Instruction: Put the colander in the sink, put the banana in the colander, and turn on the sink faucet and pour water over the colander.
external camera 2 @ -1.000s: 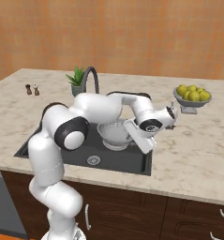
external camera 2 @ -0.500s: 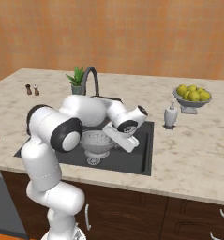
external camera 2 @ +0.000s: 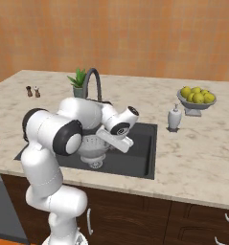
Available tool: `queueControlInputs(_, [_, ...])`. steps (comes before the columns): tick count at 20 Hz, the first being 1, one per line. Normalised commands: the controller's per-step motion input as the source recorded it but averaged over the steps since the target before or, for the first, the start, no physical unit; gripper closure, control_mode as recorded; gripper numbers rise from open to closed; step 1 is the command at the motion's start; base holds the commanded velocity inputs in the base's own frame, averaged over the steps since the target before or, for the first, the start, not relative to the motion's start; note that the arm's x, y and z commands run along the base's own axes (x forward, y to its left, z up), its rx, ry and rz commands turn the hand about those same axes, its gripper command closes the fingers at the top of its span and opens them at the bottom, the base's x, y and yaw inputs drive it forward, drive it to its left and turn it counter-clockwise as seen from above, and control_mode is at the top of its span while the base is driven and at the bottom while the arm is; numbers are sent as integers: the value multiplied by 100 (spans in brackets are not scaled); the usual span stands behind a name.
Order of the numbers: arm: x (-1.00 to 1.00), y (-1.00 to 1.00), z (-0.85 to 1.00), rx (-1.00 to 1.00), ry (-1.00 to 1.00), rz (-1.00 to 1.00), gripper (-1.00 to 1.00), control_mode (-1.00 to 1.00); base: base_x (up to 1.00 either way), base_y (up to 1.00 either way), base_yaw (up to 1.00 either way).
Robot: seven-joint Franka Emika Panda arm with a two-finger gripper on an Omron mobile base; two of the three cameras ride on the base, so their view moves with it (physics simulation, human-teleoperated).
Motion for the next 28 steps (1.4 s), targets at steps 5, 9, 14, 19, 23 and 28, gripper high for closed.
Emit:
queueControlInputs(5, [0, 0, -43, 4, -19, 29, 100, -100, 0, 0, 0])
queueControlInputs(9, [1, -11, -46, 11, -16, 25, 100, -100, 0, 0, 0])
queueControlInputs(14, [2, -39, -49, 17, -10, 21, 100, -100, 0, 0, 0])
queueControlInputs(19, [0, -54, -47, 18, -11, 22, 100, -100, 0, 0, 0])
queueControlInputs(23, [0, -38, -44, 17, -16, 27, 100, -100, 0, 0, 0])
queueControlInputs(28, [-12, -33, -45, 10, -30, 29, 100, -100, 0, 0, 0])
